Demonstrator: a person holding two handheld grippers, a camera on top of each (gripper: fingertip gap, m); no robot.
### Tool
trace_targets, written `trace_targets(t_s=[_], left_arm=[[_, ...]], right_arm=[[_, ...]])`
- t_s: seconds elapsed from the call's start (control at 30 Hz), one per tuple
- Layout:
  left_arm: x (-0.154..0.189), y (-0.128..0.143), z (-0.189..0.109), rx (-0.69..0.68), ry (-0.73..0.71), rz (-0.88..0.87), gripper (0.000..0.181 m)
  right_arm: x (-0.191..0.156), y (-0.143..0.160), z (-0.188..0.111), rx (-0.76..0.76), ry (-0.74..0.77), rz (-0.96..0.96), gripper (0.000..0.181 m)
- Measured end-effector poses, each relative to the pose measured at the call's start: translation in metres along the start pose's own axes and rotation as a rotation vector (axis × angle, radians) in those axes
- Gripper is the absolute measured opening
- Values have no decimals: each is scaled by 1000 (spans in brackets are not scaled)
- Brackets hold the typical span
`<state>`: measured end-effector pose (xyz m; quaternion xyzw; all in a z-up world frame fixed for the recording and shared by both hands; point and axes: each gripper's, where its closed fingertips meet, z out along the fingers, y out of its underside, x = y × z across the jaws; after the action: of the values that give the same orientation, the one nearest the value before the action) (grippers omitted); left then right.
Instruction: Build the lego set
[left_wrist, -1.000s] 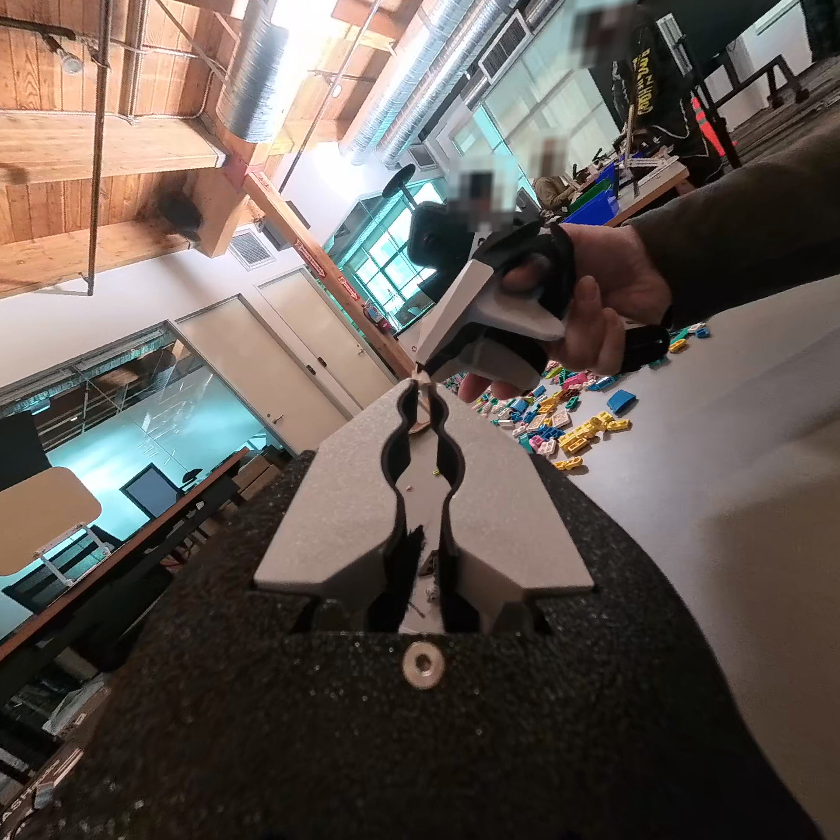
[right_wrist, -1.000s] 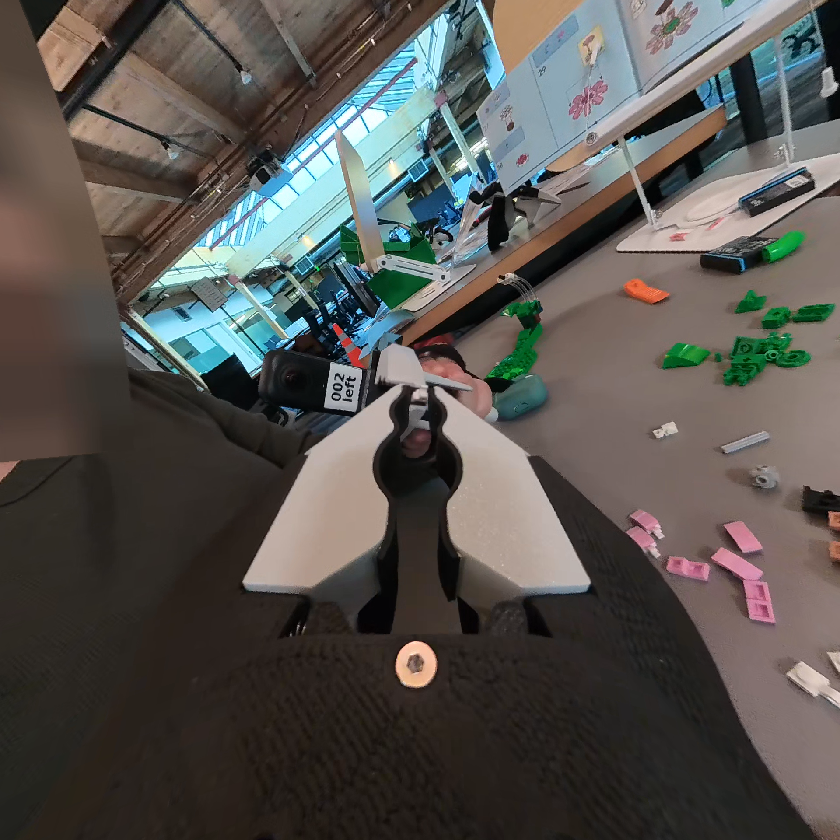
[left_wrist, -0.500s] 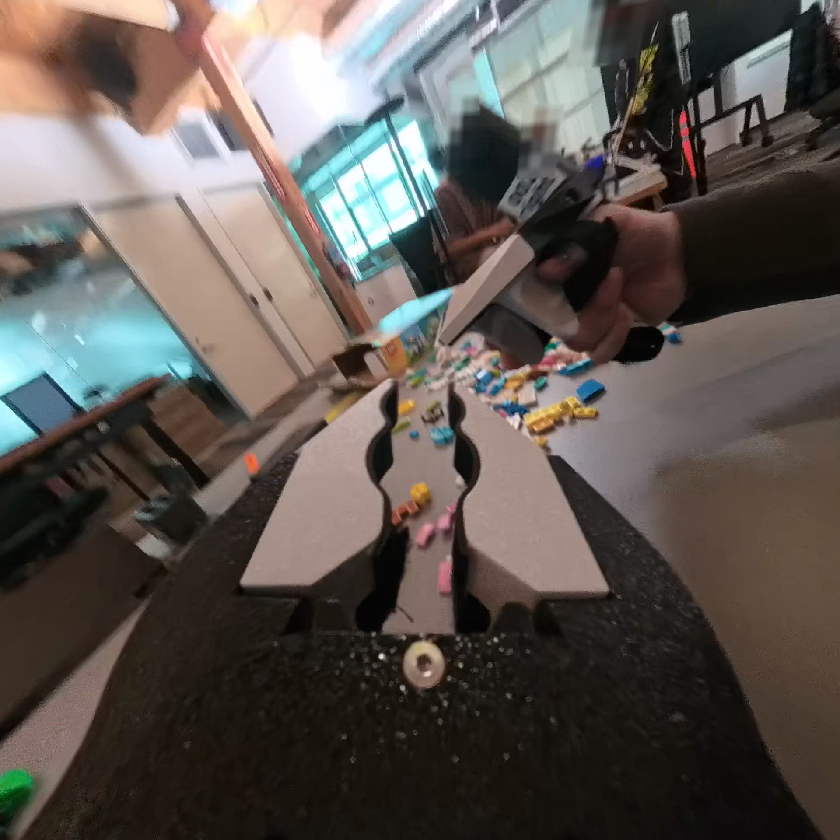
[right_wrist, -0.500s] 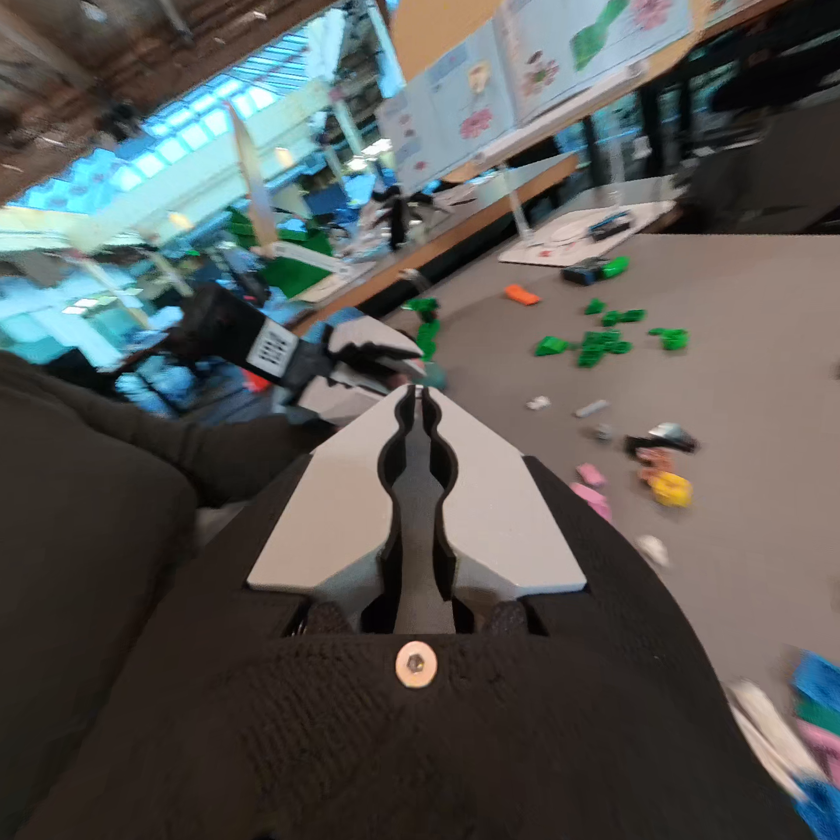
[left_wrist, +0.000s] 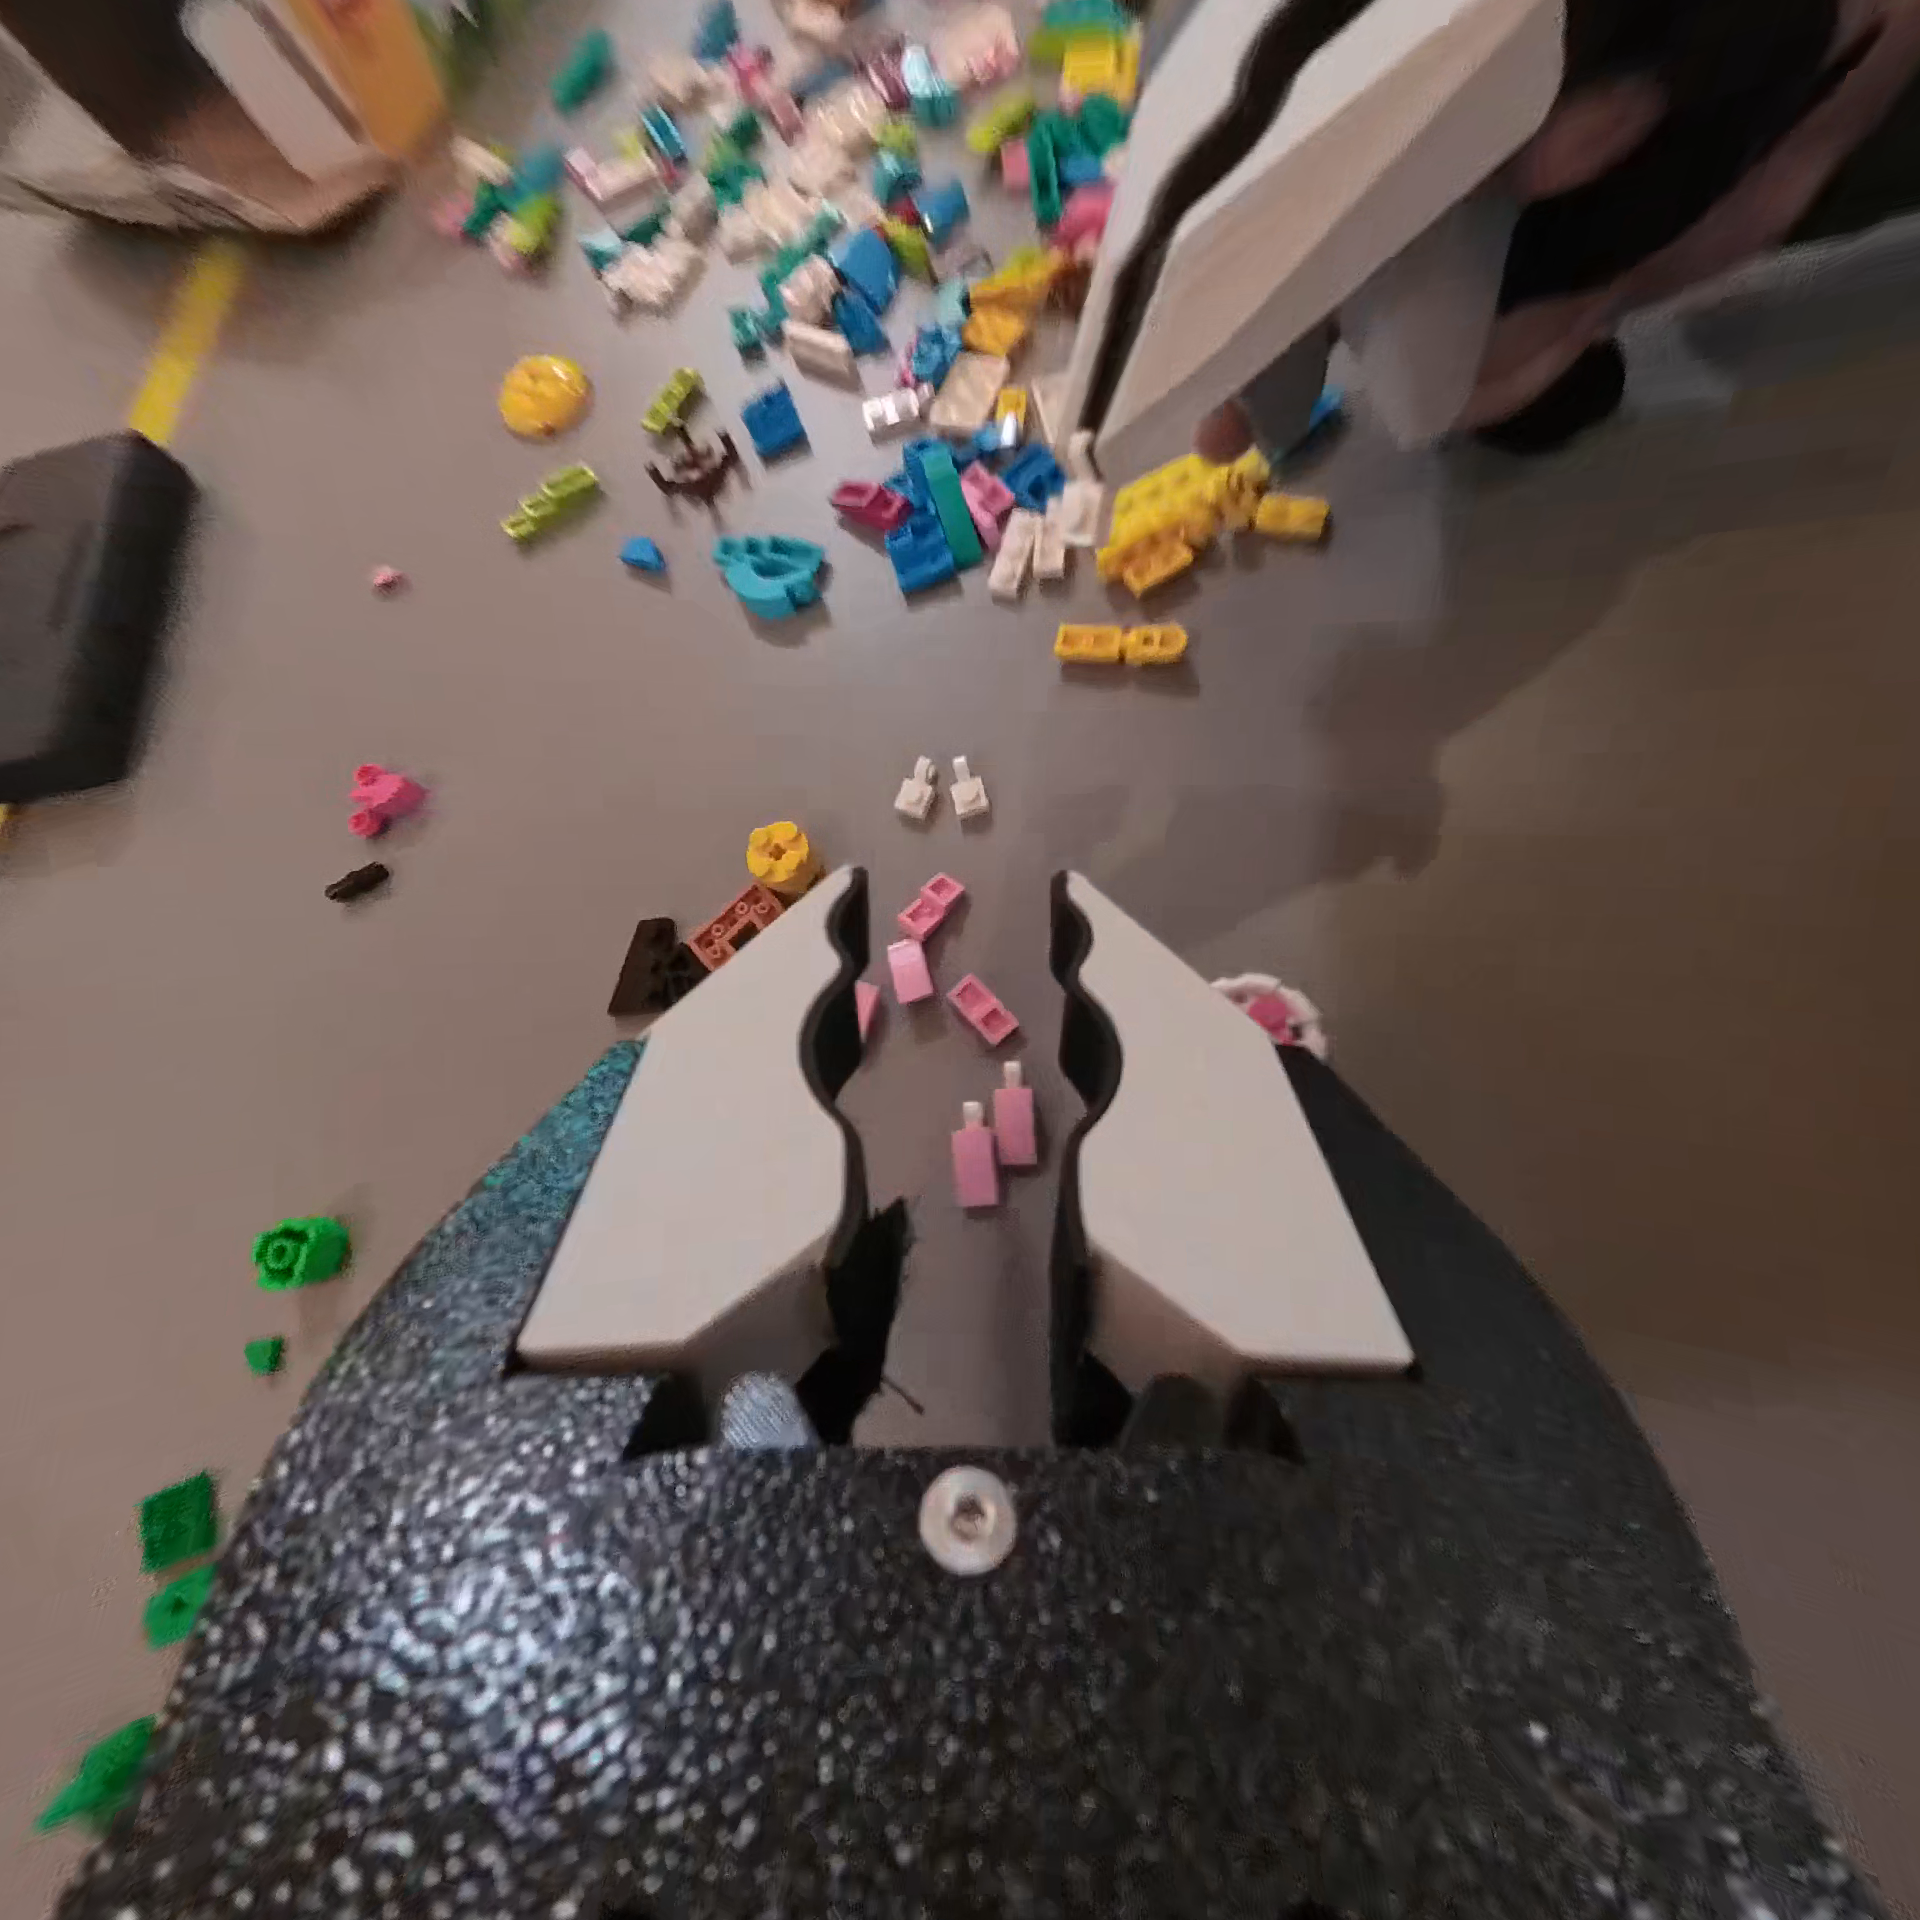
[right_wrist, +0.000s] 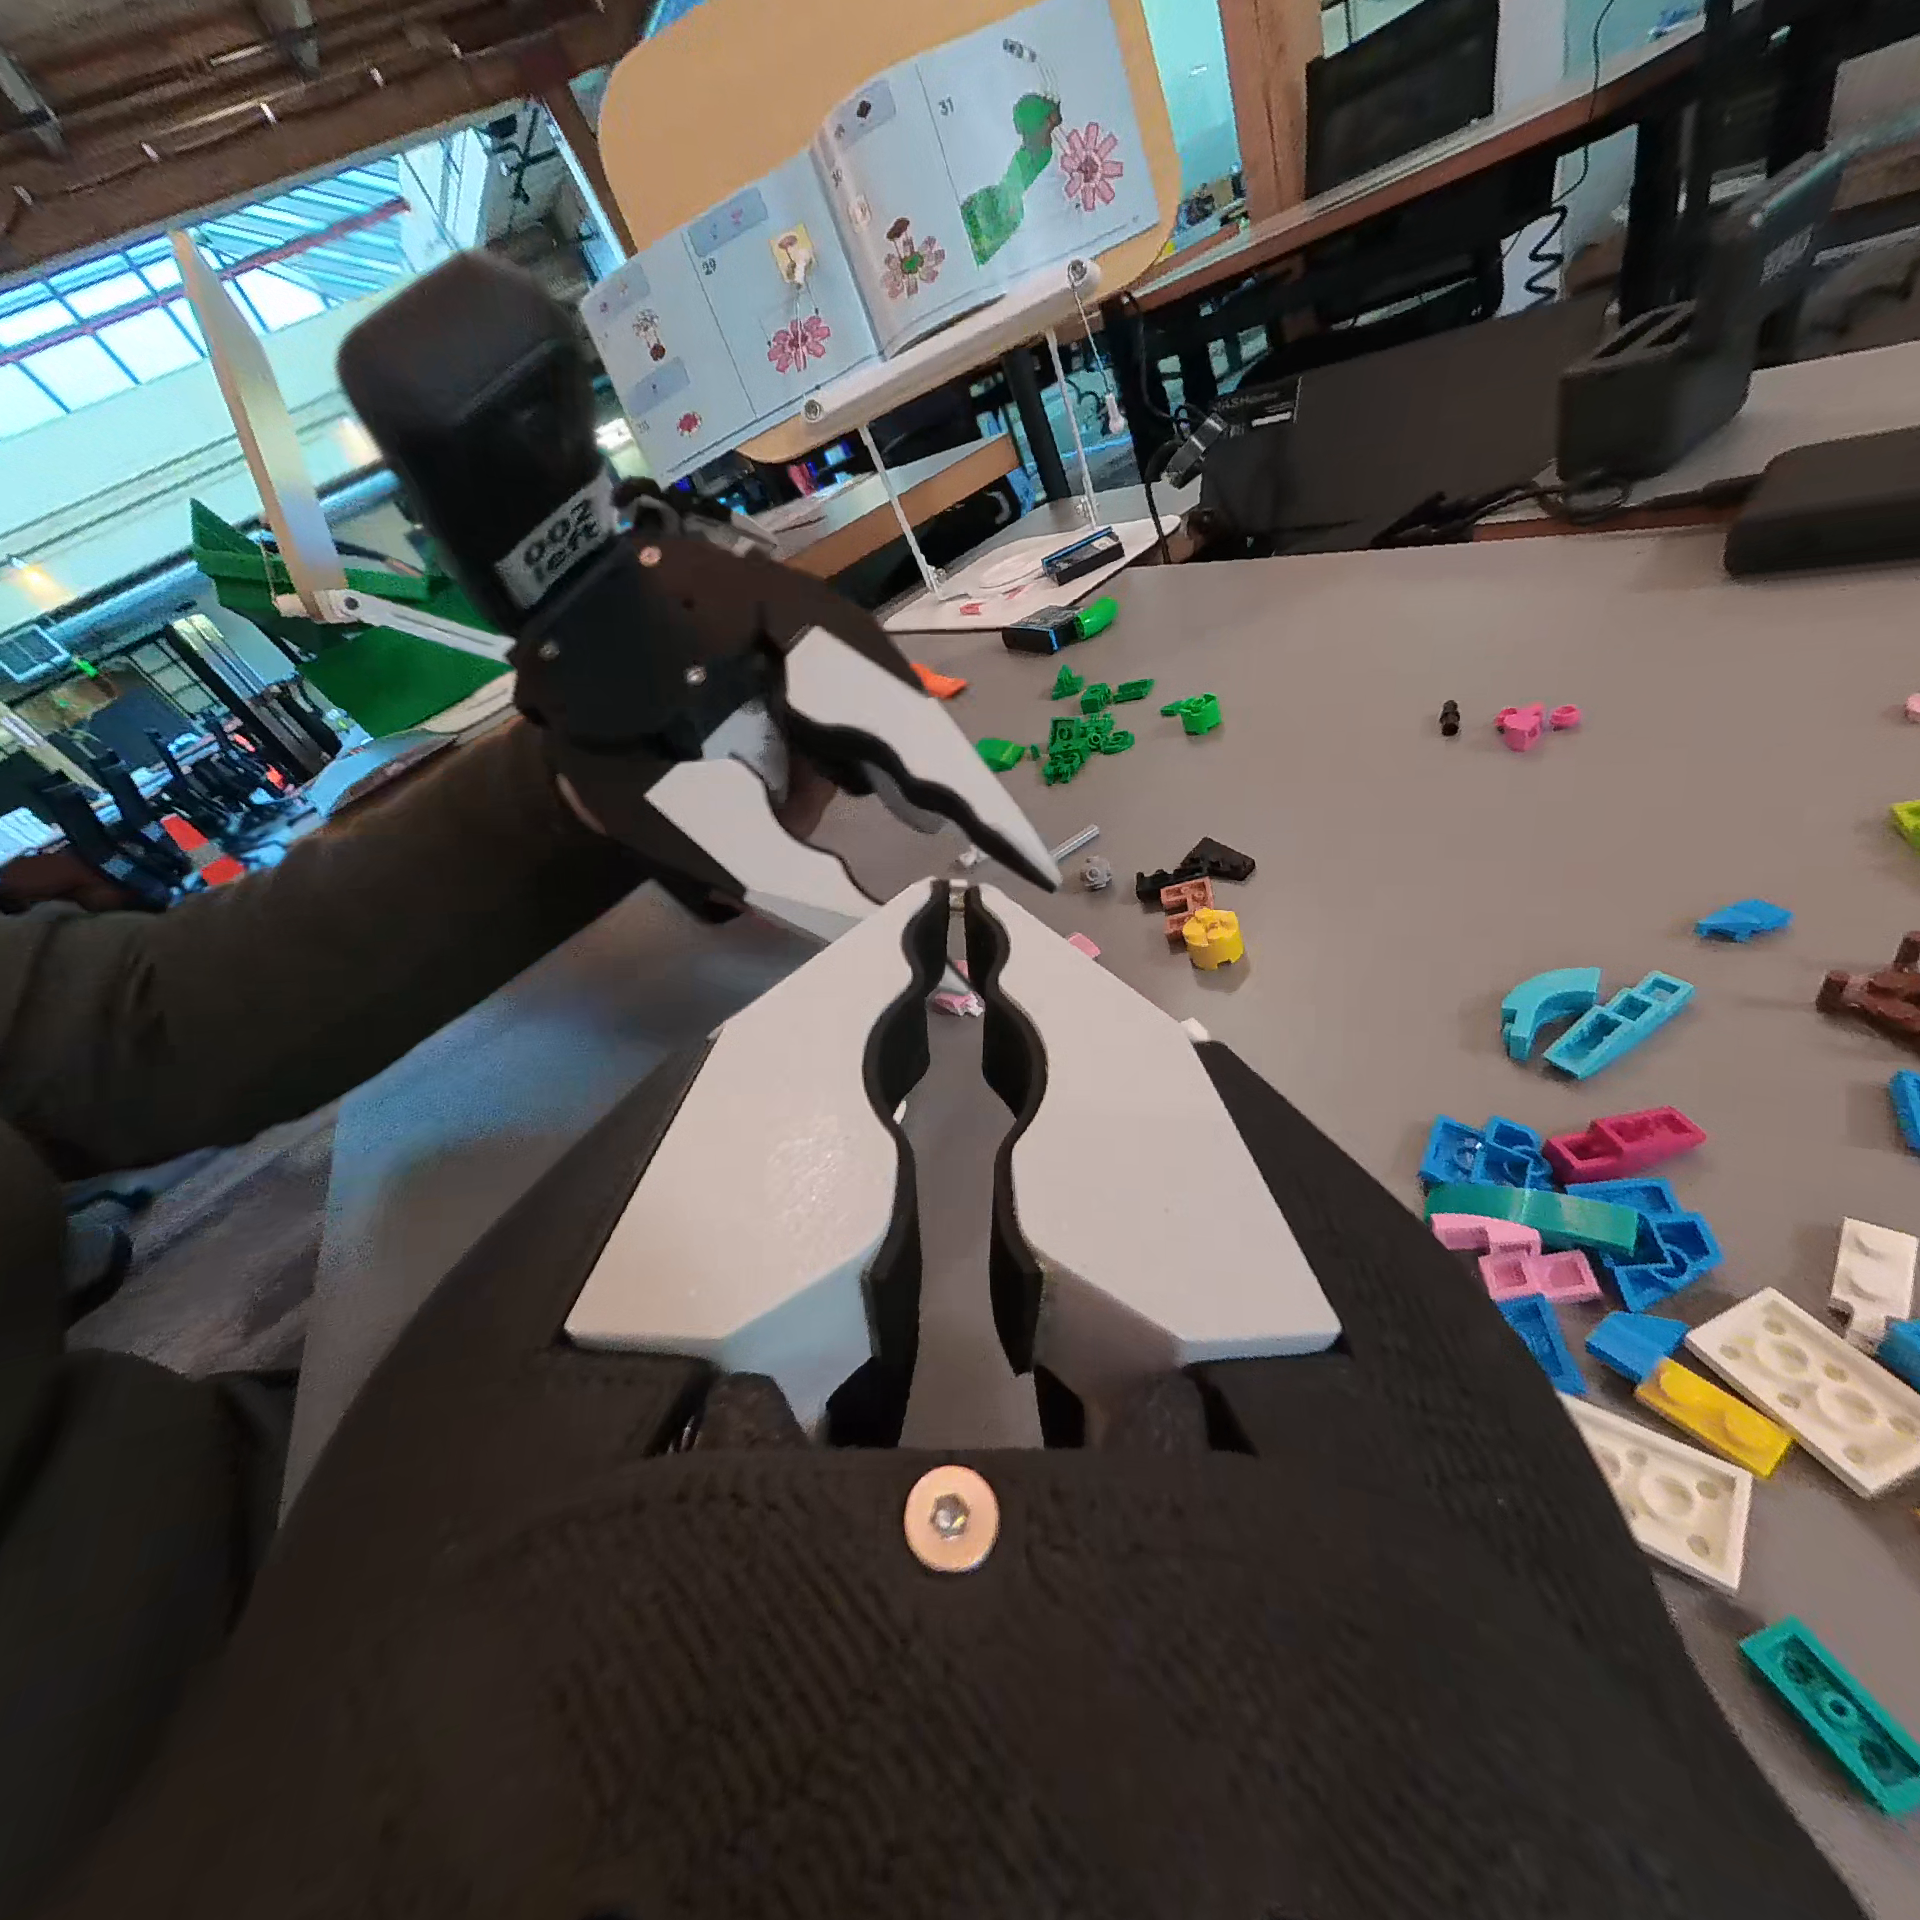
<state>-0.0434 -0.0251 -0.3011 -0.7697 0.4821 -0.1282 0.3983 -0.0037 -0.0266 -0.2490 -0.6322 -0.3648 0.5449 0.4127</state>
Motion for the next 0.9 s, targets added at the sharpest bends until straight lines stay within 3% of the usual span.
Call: trace_targets(t_s=[0.2, 0.4, 0.53, 0.67, 0.9], left_arm=[[-9, 9, 16, -219, 145, 68, 30], [-14, 28, 29, -400, 155, 124, 24], [-12, 26, 32, -410, 158, 136, 21], [-14, 28, 29, -439, 114, 174, 2], [-3, 12, 6, -253, 14, 188, 0]], right_arm=[[5, -3, -6, 20, -13, 29, 1], [10, -7, -11, 40, -17, 47, 1], [12, -7, -13, 46, -19, 56, 1], [12, -6, -13, 43, -22, 58, 1], [3, 9, -3, -60, 14, -97, 2]])
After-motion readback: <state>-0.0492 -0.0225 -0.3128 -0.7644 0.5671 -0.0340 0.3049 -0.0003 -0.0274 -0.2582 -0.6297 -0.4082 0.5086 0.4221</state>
